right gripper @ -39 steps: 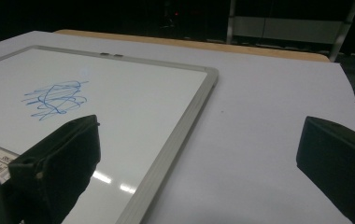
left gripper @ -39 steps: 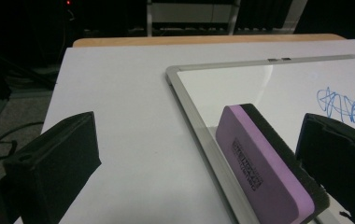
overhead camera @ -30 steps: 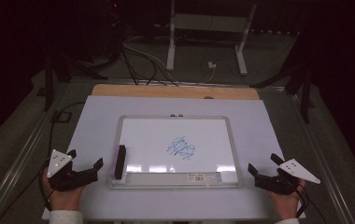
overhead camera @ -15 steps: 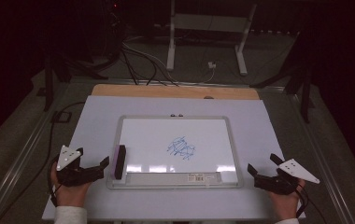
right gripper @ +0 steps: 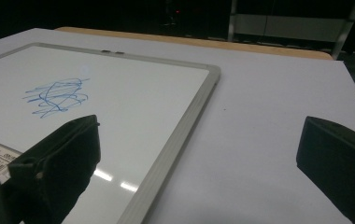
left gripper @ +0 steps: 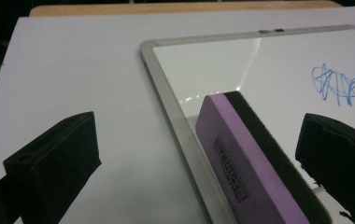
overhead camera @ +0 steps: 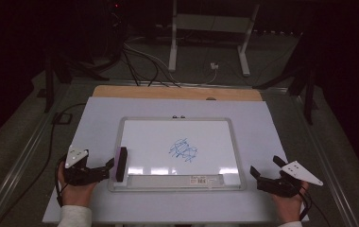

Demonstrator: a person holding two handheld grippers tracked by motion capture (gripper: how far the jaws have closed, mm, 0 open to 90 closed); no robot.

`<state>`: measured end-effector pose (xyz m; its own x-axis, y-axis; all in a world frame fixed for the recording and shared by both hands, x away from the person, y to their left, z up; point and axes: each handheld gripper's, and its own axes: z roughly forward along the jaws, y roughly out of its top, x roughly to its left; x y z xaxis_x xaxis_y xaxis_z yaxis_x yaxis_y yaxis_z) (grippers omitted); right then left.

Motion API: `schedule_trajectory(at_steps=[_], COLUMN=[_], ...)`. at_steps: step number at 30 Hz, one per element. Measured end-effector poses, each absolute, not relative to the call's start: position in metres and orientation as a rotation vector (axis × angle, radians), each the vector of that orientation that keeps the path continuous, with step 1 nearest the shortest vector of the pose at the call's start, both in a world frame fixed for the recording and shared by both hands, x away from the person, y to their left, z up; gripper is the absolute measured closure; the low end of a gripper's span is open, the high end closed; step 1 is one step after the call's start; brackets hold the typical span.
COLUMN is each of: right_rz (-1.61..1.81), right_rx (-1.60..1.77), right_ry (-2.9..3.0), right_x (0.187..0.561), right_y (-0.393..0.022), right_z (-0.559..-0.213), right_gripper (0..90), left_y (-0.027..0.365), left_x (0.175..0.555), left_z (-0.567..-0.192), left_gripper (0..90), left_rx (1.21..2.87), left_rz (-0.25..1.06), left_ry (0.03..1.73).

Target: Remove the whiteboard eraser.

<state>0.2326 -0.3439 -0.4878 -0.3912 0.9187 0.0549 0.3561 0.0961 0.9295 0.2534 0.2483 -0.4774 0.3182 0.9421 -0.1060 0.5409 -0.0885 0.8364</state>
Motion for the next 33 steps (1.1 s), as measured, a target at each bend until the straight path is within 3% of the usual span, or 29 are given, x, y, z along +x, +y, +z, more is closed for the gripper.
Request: schedule_trajectory(at_steps=[18,33], right_rz=[1.283,1.279], right_rx=[1.247,1.25], right_ry=[1.816,1.824], right_x=[0.233,0.234], right_y=[-0.344,-0.342], right_z=[-0.488,-0.489], right_gripper=[0.2,0.2], left_y=[0.246,0.24], left_x=[0.256,0.254], left_z=[-0.487,-0.49], left_gripper=[5.0,16.3], left_rx=[1.807,1.818], left_rz=[0.519,0.453], left_ry=[1.389,1.377])
